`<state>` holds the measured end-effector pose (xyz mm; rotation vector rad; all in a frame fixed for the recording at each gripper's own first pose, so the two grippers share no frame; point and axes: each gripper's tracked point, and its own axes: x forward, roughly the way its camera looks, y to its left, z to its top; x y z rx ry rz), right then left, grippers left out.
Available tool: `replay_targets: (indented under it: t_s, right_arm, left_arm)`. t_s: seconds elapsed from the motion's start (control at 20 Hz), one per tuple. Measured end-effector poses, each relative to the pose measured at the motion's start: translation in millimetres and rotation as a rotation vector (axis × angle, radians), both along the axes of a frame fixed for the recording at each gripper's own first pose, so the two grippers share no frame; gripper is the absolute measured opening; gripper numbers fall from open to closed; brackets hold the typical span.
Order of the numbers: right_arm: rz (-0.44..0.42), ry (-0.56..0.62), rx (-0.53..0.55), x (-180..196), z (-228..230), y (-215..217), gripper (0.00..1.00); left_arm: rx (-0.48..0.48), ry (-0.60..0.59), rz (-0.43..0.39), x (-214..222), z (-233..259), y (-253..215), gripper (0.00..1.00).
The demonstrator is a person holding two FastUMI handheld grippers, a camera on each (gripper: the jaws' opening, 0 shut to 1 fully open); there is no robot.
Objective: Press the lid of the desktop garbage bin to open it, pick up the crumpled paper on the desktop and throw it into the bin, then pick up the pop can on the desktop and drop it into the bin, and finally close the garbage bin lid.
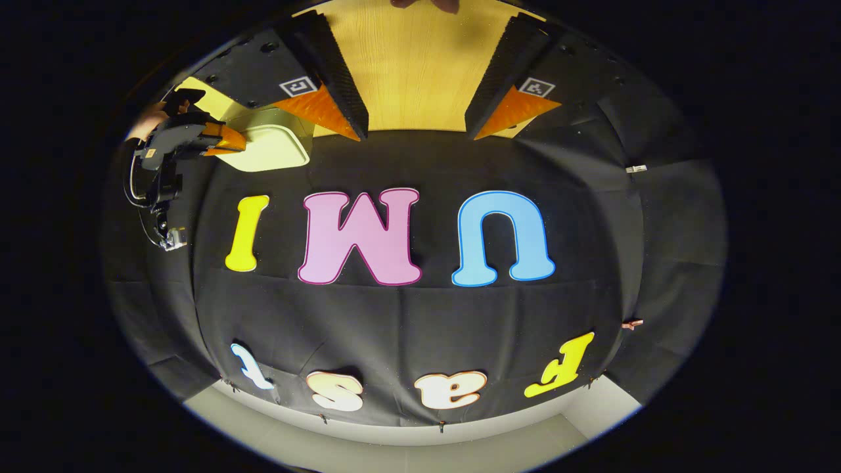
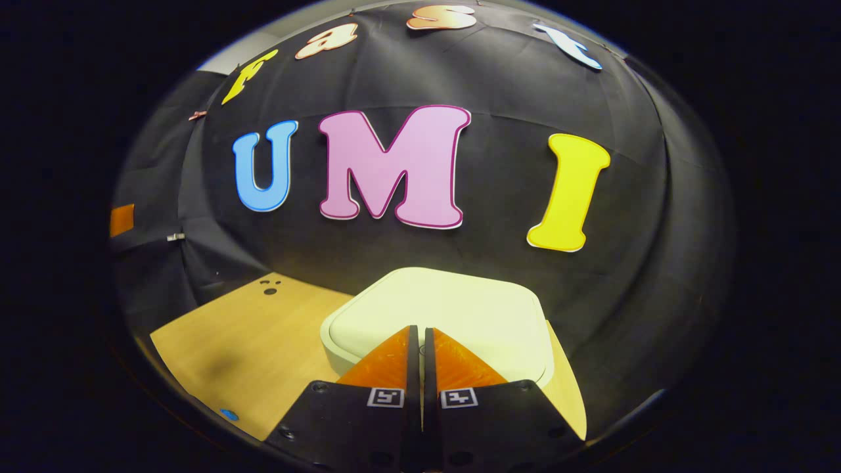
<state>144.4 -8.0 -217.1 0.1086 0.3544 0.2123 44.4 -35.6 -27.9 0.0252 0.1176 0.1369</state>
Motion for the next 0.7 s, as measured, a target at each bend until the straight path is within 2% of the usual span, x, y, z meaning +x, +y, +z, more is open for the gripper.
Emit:
replay_targets:
  t_s: [0.1, 0.25, 0.55, 0.7]
  right_arm:
    - [0.014, -0.002, -0.02, 0.7, 1.5, -1.2, 0.06]
    - [-0.016, -0.022, 0.012, 4.8, 14.8, -6.0, 0.05]
    - [-0.062, -0.125, -0.012, 1.9, 49.8, -16.3, 0.05]
    - [-0.082, -0.136, -0.004, -2.4, 60.0, -16.8, 0.05]
  left_arm:
    - [-0.008, 0.004, 0.001, -0.8, -1.9, -0.4, 0.95]
    - [-0.014, -0.004, -0.003, -0.9, -0.5, -0.1, 0.95]
    - [-0.022, -0.013, -0.012, -4.3, -1.0, 5.9, 0.95]
    - [-0.03, -0.019, -0.023, -7.0, -1.3, 9.6, 0.95]
